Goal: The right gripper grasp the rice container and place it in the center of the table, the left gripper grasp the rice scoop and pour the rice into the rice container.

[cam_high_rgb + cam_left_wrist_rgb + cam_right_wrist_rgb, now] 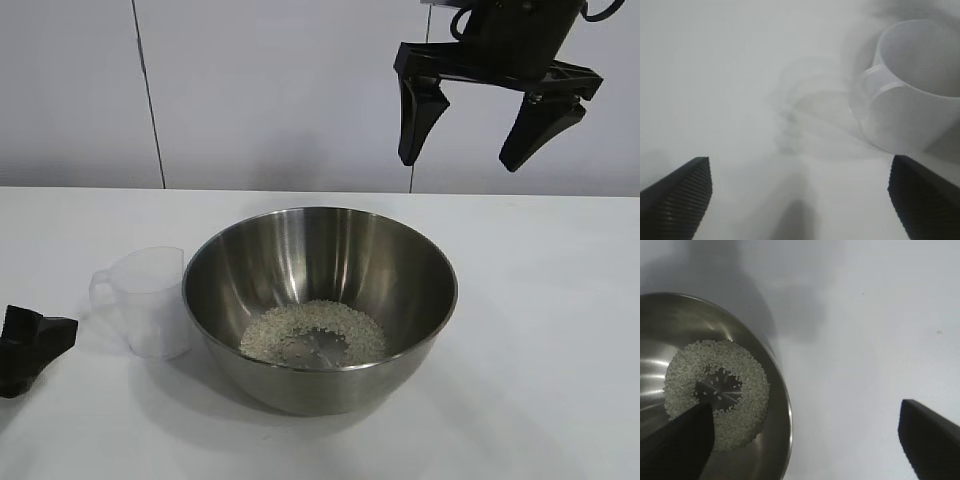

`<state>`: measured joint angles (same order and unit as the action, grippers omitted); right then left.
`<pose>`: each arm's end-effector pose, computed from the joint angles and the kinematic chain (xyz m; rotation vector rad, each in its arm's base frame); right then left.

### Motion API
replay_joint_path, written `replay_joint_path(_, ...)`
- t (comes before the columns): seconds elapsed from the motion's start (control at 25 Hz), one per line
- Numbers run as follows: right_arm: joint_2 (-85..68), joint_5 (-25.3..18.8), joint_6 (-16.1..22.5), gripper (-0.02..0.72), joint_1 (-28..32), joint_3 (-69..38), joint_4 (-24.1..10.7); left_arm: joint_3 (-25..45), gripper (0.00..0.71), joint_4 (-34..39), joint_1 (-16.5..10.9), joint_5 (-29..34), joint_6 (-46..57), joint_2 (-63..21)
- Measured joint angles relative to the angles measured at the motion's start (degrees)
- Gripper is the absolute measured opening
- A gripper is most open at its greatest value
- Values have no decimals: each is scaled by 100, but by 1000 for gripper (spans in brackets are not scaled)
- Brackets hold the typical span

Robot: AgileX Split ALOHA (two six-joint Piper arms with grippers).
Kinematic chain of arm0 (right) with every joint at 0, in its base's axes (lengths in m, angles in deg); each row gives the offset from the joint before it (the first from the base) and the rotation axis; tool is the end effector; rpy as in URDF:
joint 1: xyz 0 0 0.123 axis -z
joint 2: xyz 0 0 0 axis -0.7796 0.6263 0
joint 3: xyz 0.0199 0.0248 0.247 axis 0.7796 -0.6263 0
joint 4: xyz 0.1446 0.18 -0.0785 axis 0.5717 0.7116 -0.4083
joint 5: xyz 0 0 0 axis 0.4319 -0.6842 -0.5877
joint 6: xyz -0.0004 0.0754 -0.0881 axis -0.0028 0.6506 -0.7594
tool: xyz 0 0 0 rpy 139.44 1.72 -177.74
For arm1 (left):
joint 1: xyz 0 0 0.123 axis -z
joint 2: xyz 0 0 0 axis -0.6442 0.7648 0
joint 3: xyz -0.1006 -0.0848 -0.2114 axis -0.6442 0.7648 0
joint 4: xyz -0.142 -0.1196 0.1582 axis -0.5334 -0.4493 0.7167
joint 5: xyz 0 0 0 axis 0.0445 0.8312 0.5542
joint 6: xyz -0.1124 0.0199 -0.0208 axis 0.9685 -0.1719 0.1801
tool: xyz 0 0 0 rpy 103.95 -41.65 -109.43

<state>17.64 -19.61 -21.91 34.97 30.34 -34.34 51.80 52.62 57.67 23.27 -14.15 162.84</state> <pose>0.3681 0.1177 0.2141 -0.3260 2.7937 0.2037 0.2143 -0.0678 0.0669 0.3425 2.1024 -0.1716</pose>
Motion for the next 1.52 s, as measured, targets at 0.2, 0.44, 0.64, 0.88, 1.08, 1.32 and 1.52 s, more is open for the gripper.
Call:
replay_joint_path(0.2, 0, 34, 0, 694, 0, 0, 15, -1383, 693, 72, 0, 4041, 294, -1737)
replay_joint_path(0.44, 0, 51, 0, 694, 0, 0, 68, -4670, 694, -77, 0, 8832, 264, -1791)
replay_joint_path(0.64, 0, 46, -11, 693, 0, 0, 70, -6620, 694, -608, 0, 10716, 95, -1085)
replay_joint_path(0.88, 0, 46, -11, 692, 0, 0, 102, -7990, 694, -1373, 0, 11605, 207, -143)
replay_joint_path(1.08, 0, 42, 14, 692, 0, 0, 167, -8152, 694, -1646, -7, 11604, 464, 437)
replay_joint_path(1.32, 0, 93, 442, 692, 0, 0, 199, -8168, 694, -2129, -7, 11201, 495, 535)
replay_joint_path(1.52, 0, 131, 536, 692, 0, 0, 199, -8168, 694, -2226, -7, 11000, 496, 535)
